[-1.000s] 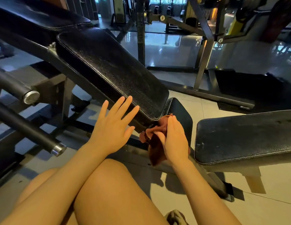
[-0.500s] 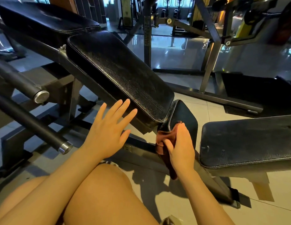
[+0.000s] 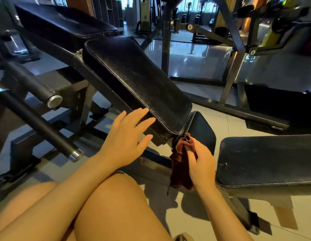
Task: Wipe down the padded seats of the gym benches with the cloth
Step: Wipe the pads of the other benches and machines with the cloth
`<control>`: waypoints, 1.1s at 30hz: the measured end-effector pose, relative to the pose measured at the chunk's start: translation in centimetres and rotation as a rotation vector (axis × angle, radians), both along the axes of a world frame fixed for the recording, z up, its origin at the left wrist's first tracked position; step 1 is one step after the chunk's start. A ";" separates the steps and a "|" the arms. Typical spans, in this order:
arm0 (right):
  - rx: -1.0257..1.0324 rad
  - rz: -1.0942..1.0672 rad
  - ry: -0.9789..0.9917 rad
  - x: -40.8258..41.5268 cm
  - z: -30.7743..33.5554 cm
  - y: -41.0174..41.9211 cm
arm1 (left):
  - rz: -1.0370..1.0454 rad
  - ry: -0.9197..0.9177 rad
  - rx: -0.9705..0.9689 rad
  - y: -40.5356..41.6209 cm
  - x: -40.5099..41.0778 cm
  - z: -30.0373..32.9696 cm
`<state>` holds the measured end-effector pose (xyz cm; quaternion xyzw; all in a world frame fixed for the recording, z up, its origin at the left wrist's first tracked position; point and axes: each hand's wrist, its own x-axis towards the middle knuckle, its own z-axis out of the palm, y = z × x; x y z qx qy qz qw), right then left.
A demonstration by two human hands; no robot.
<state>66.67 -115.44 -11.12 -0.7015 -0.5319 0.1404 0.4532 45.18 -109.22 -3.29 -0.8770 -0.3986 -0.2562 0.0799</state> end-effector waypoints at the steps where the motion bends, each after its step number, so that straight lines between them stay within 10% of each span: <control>1: 0.042 0.041 -0.016 -0.4 1.0 -0.2 | -0.011 -0.047 -0.047 -0.5 0.6 0.6; 9: 0.501 0.318 -0.170 -6.2 9.6 0.5 | 0.003 -0.827 -0.760 -2.9 2.9 7.8; 33: -0.145 0.988 0.187 -16.8 14.8 13.8 | -0.235 -1.137 -0.502 7.0 -15.9 18.4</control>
